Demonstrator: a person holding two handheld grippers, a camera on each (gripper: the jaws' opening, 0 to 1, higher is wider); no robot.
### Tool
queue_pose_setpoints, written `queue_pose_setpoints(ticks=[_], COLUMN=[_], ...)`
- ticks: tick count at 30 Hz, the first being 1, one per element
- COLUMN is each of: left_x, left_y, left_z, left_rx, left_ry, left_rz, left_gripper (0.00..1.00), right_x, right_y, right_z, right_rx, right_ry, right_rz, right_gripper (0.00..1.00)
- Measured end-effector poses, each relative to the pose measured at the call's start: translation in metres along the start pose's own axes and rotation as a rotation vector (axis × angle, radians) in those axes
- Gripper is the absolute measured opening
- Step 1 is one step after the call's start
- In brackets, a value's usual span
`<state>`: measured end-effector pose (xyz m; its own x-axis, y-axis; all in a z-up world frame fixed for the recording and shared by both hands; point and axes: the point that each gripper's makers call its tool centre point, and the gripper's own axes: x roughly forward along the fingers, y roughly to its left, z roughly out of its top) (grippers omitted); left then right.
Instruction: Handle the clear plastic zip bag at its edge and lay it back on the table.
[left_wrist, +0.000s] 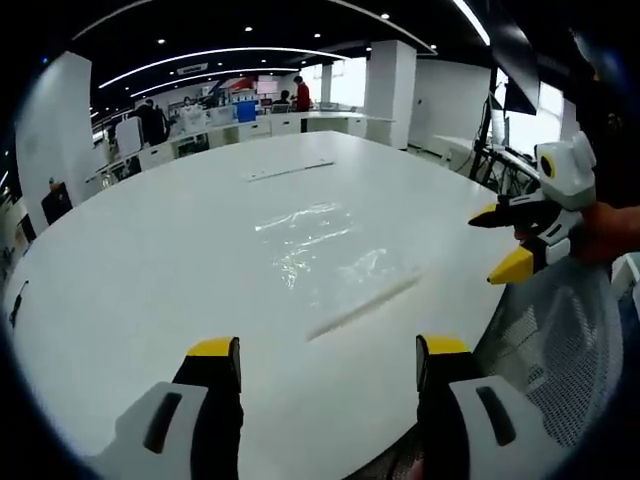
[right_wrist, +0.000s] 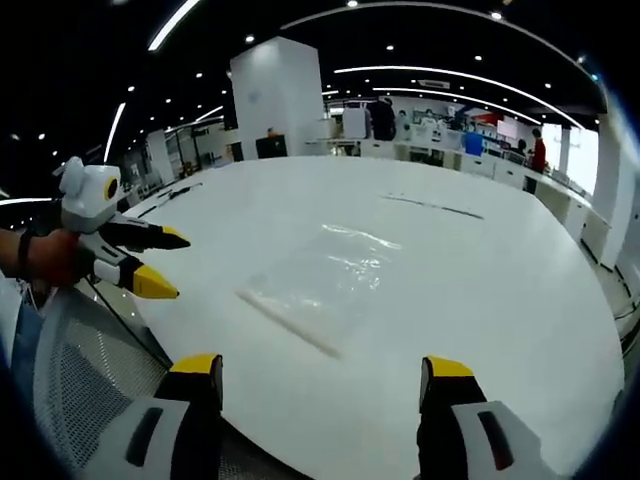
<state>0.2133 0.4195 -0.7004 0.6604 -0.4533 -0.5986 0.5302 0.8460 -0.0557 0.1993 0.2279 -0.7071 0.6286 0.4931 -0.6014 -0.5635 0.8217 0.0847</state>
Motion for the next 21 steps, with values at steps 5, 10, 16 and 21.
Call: queue_pose_setpoints(ticks=[5, 10, 16, 21], left_x=[-0.001, 0.000, 0.002, 0.002], left_y=[0.004, 0.006, 0.012, 0.011], left_z=[-0.001, -0.002, -0.004, -0.005], left_rx=[-0.009, -0.008, -0.015, -0.013], left_ry=[0.004, 0.003, 0.003, 0.015], left_rz=[0.016, 0.024, 0.033, 0.037], left_gripper=[0.70, 0.71, 0.72, 0.71], right_x=[0.001, 0.000, -0.001, -0.002], right_y=[0.004, 0.001, -0.007, -0.003], right_z=[0.002, 0.003, 0.010, 0.009], right_rx=[-0.024, -0.008, 0.018, 0.000], right_ry=[-0.005, -0.021, -0.061, -0.049], right_rz=[0.016, 0.017, -0.019, -0.011], right_gripper=[0.81, 0.81, 0.80, 0.80])
